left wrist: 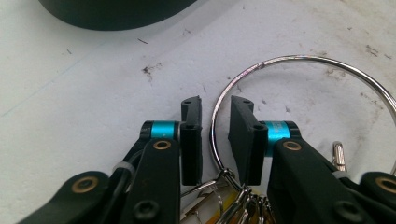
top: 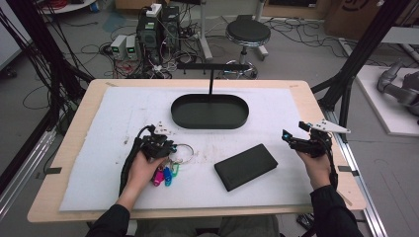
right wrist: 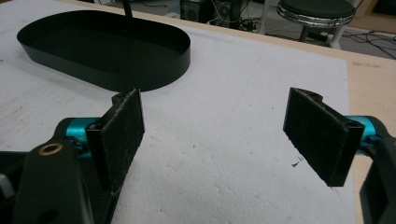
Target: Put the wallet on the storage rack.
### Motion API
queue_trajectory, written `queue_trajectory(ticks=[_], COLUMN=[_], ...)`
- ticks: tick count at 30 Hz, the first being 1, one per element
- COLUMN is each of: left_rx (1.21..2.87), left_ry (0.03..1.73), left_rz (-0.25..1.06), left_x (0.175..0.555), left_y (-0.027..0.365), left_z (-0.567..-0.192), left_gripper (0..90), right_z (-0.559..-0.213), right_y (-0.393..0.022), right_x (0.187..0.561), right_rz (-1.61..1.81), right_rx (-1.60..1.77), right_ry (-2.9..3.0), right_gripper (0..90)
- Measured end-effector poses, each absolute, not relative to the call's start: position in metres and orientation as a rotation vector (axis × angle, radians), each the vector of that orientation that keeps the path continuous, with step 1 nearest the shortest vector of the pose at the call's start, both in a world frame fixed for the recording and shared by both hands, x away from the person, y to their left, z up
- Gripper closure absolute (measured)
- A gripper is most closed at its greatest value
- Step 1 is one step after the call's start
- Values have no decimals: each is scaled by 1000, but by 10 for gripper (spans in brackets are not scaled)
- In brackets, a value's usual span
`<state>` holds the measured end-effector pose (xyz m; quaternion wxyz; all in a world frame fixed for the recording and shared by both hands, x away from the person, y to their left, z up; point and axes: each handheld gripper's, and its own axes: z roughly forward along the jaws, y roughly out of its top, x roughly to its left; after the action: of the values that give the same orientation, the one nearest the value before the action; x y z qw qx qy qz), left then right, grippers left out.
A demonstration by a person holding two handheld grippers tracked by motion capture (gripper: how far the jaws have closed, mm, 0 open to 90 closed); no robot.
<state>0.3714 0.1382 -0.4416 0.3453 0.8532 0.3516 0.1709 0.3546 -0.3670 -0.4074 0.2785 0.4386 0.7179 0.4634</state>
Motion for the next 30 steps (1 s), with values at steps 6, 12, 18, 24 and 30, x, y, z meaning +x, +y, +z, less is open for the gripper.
queue_trajectory(ticks=[6,12,18,24,30], left_rx=[2199,2196,2141,2028,1963], left_ry=[912,909,915,909,864], left_rz=[440,440,425,432,491], left_x=[368,368,367,363,356], left_y=[137,137,144,154,155], left_z=[-443,-443,-438,-429,-414], left_gripper=[826,859,862,863,863], right_z=[-407,-407,-407,-407,-407], right_y=[-367,-367,-367,-367,-368], right_x=[354,355,355,355,355], right_rz=[1245,1248,1248,1248,1252], right_rx=[1176,1173,1171,1170,1171], right_ry=[1924,1921,1919,1920,1916], right_gripper=[208,208,208,208,208])
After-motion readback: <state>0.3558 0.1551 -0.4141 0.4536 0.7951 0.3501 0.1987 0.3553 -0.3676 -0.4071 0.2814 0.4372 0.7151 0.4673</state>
